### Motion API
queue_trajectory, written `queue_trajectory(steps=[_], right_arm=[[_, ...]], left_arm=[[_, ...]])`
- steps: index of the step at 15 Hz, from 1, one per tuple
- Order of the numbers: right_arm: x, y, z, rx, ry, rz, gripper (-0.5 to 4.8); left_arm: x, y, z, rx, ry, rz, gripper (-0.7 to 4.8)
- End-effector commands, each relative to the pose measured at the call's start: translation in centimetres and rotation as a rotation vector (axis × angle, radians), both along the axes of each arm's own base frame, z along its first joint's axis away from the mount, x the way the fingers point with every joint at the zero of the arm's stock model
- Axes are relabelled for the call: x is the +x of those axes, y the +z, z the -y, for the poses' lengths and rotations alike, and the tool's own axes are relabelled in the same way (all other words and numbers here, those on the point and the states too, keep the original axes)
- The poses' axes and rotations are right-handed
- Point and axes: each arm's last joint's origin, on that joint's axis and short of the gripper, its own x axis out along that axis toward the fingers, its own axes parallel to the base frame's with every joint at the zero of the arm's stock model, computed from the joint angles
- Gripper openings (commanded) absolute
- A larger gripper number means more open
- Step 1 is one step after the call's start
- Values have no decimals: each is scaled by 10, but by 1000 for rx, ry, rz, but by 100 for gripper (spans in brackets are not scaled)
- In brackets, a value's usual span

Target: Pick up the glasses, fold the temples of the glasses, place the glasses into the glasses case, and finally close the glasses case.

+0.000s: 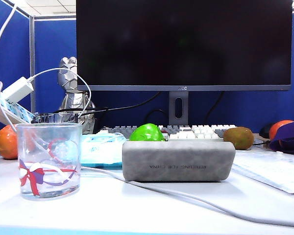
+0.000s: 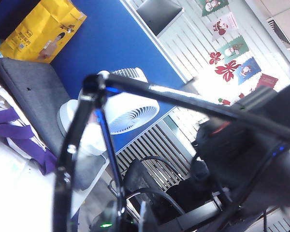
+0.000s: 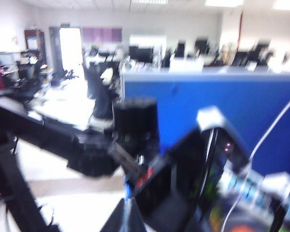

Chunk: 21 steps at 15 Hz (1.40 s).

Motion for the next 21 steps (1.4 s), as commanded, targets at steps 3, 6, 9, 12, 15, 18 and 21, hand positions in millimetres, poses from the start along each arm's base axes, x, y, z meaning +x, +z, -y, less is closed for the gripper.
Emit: queue_trajectory(steps=[3, 6, 9, 12, 15, 18, 21], right_arm=[[26, -20, -20, -71, -69, -109, -4], [29, -22, -21, -72, -109, -117, -4], [33, -26, -24, -87, -108, -141, -4], [33, -26, -24, -85, -108, -139, -4], [28, -14, -20, -22, -99, -69, -4], [15, 5, -9, 83, -104, 41, -4], [12, 21, -7, 169, -69, 36, -4]], left_arm=[[-2, 5, 0, -14, -29, 34, -3], [-2, 5, 0, -17, -29, 40, -3], [-3, 7, -1, -25, -41, 60, -3], [-4, 10, -1, -45, -50, 100, -3], [-4, 10, -1, -45, -47, 98, -3], [-4, 10, -1, -44, -47, 98, -3], [-3, 7, -1, -28, -20, 88, -3]])
